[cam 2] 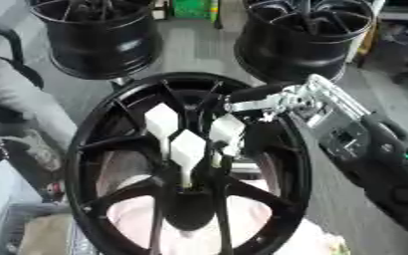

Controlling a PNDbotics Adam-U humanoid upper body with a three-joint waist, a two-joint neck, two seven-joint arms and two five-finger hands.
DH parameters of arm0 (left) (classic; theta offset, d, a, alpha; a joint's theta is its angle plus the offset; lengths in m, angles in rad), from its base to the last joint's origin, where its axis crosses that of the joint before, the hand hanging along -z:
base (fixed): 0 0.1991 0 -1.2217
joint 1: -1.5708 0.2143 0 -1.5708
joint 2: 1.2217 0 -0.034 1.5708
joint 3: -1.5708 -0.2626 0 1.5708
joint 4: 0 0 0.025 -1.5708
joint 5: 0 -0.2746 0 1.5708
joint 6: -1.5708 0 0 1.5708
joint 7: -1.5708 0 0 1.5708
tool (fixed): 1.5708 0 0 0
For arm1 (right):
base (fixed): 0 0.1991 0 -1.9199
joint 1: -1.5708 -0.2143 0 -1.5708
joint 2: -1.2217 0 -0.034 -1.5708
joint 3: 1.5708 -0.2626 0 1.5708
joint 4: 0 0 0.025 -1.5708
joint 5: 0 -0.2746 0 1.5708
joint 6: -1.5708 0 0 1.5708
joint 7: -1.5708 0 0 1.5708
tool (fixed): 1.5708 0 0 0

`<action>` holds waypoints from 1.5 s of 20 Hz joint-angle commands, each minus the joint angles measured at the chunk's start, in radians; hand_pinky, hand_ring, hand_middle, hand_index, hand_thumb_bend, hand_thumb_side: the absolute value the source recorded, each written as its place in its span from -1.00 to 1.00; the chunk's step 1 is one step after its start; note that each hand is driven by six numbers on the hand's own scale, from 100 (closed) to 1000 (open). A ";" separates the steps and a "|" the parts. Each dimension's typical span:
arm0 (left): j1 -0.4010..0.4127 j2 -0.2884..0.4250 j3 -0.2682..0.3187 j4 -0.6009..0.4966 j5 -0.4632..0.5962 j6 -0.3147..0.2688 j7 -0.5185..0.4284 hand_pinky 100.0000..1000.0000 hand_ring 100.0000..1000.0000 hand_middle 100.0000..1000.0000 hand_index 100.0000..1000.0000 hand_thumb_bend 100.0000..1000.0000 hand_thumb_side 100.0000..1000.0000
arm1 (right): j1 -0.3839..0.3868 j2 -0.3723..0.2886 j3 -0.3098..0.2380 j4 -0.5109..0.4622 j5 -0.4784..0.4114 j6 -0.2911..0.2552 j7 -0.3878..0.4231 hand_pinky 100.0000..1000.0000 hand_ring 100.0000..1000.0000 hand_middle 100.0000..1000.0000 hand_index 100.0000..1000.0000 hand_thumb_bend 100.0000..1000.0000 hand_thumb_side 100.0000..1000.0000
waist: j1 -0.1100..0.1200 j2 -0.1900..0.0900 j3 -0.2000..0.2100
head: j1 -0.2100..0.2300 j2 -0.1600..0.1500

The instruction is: Pull the pin out of the wheel hub.

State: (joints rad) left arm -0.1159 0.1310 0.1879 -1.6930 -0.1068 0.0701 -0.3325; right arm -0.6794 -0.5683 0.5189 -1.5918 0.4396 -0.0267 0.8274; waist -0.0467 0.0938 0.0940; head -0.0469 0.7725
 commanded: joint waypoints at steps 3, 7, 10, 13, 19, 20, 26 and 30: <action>-0.008 0.013 -0.003 -0.016 -0.001 0.000 -0.002 0.24 0.15 0.19 0.40 -1.00 0.57 | -0.005 -0.023 -0.005 0.007 0.047 -0.008 -0.017 -0.90 -0.26 -0.04 0.07 -1.00 -1.00 | 0.002 -0.007 0.000 | -0.002 -0.003; -0.008 0.013 -0.002 -0.017 -0.001 0.001 -0.003 0.24 0.15 0.19 0.40 -1.00 0.57 | -0.013 -0.033 -0.017 -0.013 0.044 -0.001 -0.047 -0.97 -0.30 -0.12 -0.03 -1.00 -1.00 | 0.001 -0.008 0.000 | -0.001 -0.003; -0.008 0.013 -0.002 -0.017 -0.001 0.002 -0.003 0.24 0.15 0.19 0.40 -1.00 0.57 | -0.026 -0.050 -0.029 -0.042 0.024 0.012 -0.058 -0.99 -0.31 -0.14 -0.04 -1.00 -1.00 | 0.001 -0.009 -0.001 | -0.001 -0.003; -0.008 0.013 -0.002 -0.017 -0.001 0.003 -0.002 0.24 0.15 0.19 0.40 -1.00 0.57 | -0.038 -0.075 -0.046 -0.073 -0.015 0.034 -0.062 -1.00 -0.32 -0.15 -0.07 -1.00 -1.00 | 0.000 -0.010 -0.001 | 0.001 -0.003; -0.007 0.015 -0.002 -0.017 -0.002 0.003 -0.002 0.24 0.15 0.19 0.40 -1.00 0.57 | -0.055 -0.145 -0.093 -0.129 -0.081 0.083 -0.069 -1.00 -0.33 -0.18 -0.09 -1.00 -1.00 | -0.003 -0.012 -0.003 | 0.004 -0.003; -0.007 0.016 -0.002 -0.017 -0.002 0.003 -0.002 0.24 0.15 0.19 0.40 -1.00 0.57 | -0.057 -0.158 -0.103 -0.135 -0.093 0.092 -0.072 -1.00 -0.33 -0.18 -0.10 -1.00 -1.00 | -0.003 -0.012 -0.004 | 0.004 -0.003; -0.006 0.019 -0.001 -0.016 -0.004 0.004 -0.003 0.24 0.15 0.19 0.40 -1.00 0.57 | -0.071 -0.243 -0.185 -0.150 -0.128 0.132 -0.104 -1.00 -0.33 -0.19 -0.10 -1.00 -1.00 | -0.007 -0.012 -0.009 | 0.013 -0.003; -0.006 0.022 0.004 -0.017 -0.005 0.005 0.000 0.24 0.15 0.19 0.40 -1.00 0.57 | -0.041 -0.315 -0.276 -0.165 -0.152 0.145 -0.170 -1.00 -0.34 -0.19 -0.12 -1.00 -1.00 | -0.011 -0.011 -0.015 | 0.024 -0.003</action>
State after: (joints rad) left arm -0.1151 0.1318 0.1883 -1.6932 -0.1102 0.0739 -0.3343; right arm -0.7068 -0.8294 0.2847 -1.7370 0.3013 0.1141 0.6779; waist -0.0597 0.0934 0.0798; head -0.0280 0.7725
